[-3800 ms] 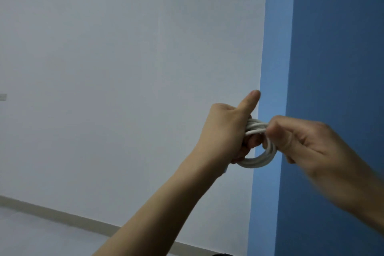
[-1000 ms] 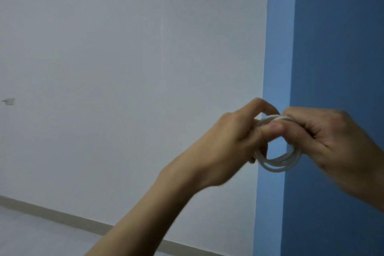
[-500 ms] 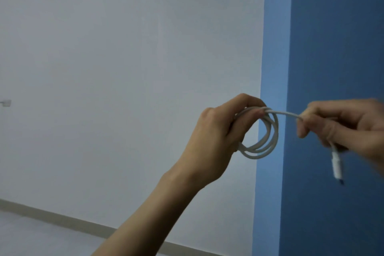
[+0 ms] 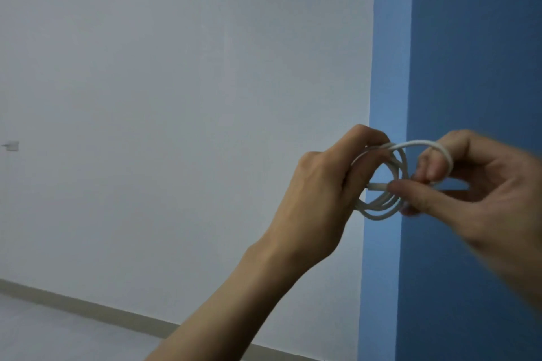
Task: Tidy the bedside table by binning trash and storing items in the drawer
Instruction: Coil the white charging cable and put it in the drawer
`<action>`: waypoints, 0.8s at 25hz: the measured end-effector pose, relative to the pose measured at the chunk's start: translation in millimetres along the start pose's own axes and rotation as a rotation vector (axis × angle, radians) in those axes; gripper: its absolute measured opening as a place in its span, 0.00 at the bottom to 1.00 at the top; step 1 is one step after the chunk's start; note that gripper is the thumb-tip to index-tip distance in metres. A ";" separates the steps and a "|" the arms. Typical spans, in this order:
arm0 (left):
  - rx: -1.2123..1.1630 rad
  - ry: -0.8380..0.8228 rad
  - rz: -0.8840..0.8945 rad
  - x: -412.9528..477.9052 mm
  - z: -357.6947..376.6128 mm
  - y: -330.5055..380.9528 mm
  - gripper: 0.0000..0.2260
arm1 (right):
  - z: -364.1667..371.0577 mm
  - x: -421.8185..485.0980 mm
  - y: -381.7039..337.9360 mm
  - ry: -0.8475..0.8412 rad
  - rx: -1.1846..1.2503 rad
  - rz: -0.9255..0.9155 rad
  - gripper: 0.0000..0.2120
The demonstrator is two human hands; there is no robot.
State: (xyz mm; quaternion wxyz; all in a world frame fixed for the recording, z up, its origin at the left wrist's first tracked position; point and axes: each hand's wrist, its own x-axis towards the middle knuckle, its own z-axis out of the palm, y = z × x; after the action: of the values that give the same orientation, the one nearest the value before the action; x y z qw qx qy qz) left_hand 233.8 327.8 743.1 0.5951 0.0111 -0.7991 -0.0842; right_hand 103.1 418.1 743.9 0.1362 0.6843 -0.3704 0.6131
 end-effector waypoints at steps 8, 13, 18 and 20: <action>0.184 0.017 0.063 -7.8 6.3 -4.1 0.06 | 15.6 2.6 -1.8 0.047 -0.423 0.063 0.17; -0.015 -0.024 0.005 -4.9 4.5 -2.1 0.07 | 25.5 9.4 13.6 -0.092 -0.096 0.203 0.11; -0.083 0.046 -0.045 0.3 -9.3 -5.0 0.06 | 15.9 3.9 12.9 -0.156 -0.116 0.041 0.16; -0.125 0.081 -0.078 1.9 -19.0 -11.3 0.05 | 3.6 1.4 17.0 -0.213 -0.126 0.001 0.18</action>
State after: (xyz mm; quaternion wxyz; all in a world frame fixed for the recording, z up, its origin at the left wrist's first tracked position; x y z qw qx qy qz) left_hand 250.4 314.2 748.5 0.6229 0.0085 -0.7664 -0.1568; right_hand 94.3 403.6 739.8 0.1384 0.7354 -0.4209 0.5127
